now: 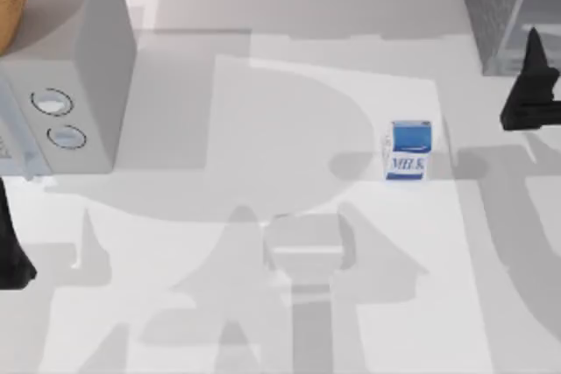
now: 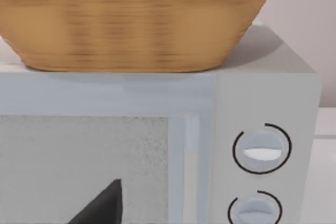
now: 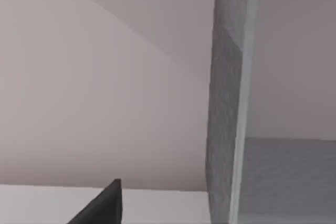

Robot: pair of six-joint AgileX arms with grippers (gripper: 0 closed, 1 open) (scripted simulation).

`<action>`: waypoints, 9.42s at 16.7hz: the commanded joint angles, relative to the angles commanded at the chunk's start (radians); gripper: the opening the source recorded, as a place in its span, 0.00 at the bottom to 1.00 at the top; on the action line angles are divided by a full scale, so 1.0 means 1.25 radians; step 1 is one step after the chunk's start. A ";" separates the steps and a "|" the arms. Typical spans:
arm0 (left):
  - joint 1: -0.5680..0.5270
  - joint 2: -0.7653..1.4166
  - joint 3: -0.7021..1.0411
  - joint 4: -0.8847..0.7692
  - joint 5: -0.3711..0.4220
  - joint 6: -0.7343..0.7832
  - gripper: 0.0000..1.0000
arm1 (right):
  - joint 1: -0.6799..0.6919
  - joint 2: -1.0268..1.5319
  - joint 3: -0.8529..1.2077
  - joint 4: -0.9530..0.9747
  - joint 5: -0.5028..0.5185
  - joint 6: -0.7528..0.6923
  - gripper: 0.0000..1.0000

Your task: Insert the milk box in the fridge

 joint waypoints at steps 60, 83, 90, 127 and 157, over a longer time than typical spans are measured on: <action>0.000 0.000 0.000 0.000 0.000 0.000 1.00 | 0.192 1.026 0.366 0.602 0.238 0.028 0.10; 0.000 0.000 0.000 0.000 0.000 0.000 1.00 | 0.192 0.770 0.342 0.375 0.234 0.033 0.00; 0.000 0.000 0.000 0.000 0.000 0.000 1.00 | 0.192 0.616 0.326 0.234 0.233 0.033 0.00; 0.000 0.000 0.000 0.000 0.000 0.000 1.00 | -0.269 -0.947 -0.262 -0.734 -0.255 0.020 0.00; 0.000 0.000 0.000 0.000 0.000 0.000 1.00 | -0.461 0.426 0.346 0.009 -0.438 0.034 0.00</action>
